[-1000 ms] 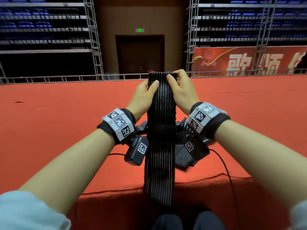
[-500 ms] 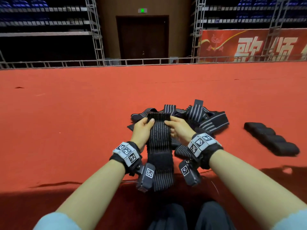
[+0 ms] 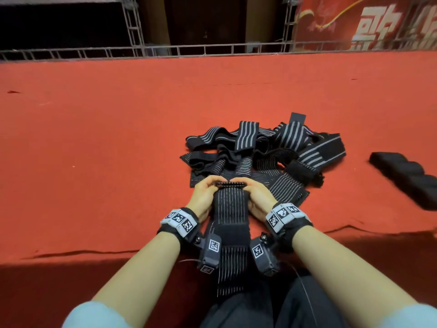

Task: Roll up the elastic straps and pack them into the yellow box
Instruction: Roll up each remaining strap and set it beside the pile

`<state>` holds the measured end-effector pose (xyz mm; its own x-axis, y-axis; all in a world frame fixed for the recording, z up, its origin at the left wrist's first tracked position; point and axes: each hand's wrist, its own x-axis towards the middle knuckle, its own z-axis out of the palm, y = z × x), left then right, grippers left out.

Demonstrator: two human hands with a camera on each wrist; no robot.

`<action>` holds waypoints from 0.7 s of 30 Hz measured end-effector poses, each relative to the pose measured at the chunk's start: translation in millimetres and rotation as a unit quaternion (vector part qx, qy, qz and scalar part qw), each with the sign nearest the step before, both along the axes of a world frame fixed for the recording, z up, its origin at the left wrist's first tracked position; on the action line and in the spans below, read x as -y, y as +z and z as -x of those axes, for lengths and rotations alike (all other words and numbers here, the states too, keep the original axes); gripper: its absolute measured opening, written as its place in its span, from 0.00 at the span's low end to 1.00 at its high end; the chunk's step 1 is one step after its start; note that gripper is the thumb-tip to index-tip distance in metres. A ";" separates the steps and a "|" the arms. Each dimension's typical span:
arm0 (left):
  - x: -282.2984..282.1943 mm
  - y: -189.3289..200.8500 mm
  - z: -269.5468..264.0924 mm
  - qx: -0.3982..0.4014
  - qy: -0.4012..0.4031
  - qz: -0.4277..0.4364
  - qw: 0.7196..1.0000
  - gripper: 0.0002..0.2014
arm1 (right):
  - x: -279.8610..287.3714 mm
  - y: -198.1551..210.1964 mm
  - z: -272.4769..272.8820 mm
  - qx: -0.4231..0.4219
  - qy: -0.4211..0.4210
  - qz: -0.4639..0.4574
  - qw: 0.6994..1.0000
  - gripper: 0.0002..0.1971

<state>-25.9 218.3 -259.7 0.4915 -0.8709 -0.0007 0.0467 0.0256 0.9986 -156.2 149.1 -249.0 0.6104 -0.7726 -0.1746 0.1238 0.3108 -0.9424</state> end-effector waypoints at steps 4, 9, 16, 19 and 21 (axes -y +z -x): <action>-4.6 0.5 -0.1 -0.038 0.004 -0.016 0.999 0.14 | 3.7 -10.5 -2.3 0.087 -0.021 -0.071 0.993 0.16; -7.0 -11.3 5.0 -0.001 -0.002 0.018 1.000 0.08 | 1.3 -19.5 -2.0 0.036 -0.023 0.041 0.998 0.10; -12.3 -15.7 4.6 -0.057 -0.018 0.041 0.997 0.08 | 0.3 -23.5 8.4 0.068 0.000 0.015 0.998 0.14; -11.1 -16.3 5.2 -0.031 -0.016 0.032 0.999 0.06 | -3.1 -22.1 7.2 0.039 -0.014 0.044 0.998 0.14; -9.2 -15.8 2.1 -0.008 -0.012 0.023 1.000 0.07 | -5.1 -21.7 5.3 0.014 -0.014 0.083 0.996 0.13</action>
<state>-28.0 227.5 -275.4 0.4704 -0.8819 0.0314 0.0644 0.0698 0.9955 -161.5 154.2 -270.7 0.5904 -0.8067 -0.0267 0.1571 0.1473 -0.9765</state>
